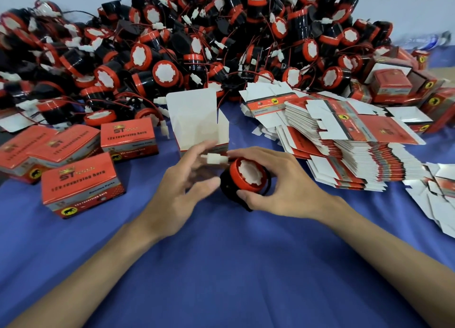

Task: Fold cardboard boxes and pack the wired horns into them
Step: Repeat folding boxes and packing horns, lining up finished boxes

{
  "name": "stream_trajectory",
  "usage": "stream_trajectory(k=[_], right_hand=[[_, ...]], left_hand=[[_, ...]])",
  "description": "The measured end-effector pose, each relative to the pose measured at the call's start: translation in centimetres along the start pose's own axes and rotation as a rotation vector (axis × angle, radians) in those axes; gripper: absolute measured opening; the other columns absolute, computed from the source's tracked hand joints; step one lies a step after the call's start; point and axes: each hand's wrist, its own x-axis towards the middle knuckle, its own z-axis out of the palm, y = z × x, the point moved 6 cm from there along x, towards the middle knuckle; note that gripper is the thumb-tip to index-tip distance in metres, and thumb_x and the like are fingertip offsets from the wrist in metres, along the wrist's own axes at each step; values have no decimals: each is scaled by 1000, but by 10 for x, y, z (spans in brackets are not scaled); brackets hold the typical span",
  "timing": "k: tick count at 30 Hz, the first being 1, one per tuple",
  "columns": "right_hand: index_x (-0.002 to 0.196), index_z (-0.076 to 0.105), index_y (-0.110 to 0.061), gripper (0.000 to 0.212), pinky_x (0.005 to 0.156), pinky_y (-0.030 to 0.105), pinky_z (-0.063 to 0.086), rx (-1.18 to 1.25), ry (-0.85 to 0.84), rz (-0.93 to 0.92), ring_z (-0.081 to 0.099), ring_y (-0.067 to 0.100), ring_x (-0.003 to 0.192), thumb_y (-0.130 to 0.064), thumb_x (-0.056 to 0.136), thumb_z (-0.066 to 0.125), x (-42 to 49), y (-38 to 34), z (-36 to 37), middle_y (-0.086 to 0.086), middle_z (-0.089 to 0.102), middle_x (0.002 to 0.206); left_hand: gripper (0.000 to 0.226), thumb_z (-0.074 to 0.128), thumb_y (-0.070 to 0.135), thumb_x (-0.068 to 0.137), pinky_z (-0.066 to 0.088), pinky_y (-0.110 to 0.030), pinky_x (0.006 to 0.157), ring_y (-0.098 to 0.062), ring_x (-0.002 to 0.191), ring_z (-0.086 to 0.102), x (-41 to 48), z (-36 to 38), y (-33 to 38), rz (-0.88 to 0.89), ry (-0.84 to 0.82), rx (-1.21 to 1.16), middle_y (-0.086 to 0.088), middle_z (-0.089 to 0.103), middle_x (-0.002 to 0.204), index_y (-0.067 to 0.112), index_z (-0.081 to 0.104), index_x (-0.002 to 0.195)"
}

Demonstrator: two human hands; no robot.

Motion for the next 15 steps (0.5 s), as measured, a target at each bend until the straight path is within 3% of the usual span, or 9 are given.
stream_trajectory(k=[3, 7, 11, 15], right_hand=[[121, 61, -5, 55, 92, 34, 50, 12, -95, -44, 62, 14, 107, -12, 67, 71, -3, -1, 2, 3, 66, 114], [123, 60, -7, 56, 95, 31, 47, -59, -143, -96, 56, 13, 112, -15, 70, 72, -5, -4, 8, 4, 58, 120], [130, 57, -11, 59, 93, 27, 47, -184, -151, -146, 51, 15, 114, -15, 73, 73, -6, -6, 8, 5, 50, 123], [135, 53, -11, 63, 98, 30, 43, -254, -162, -187, 50, 23, 116, -9, 75, 72, -4, -3, 11, 8, 53, 126]], left_hand=[[22, 56, 30, 89, 50, -25, 69, -11, 79, 64, 2, -5, 6, 21, 100, 105, 8, 68, 92, 18, 67, 104], [7, 63, 19, 86, 43, -16, 66, -6, 72, 59, 4, -5, 6, 26, 115, 260, 16, 63, 76, 16, 69, 86], [17, 71, 6, 85, 44, -23, 65, -14, 73, 59, 5, -9, 3, -6, 153, 328, 4, 65, 77, 20, 69, 75], [20, 71, 12, 86, 44, -29, 60, -16, 62, 58, 7, -11, -2, -61, 125, 352, 5, 66, 65, 17, 71, 66]])
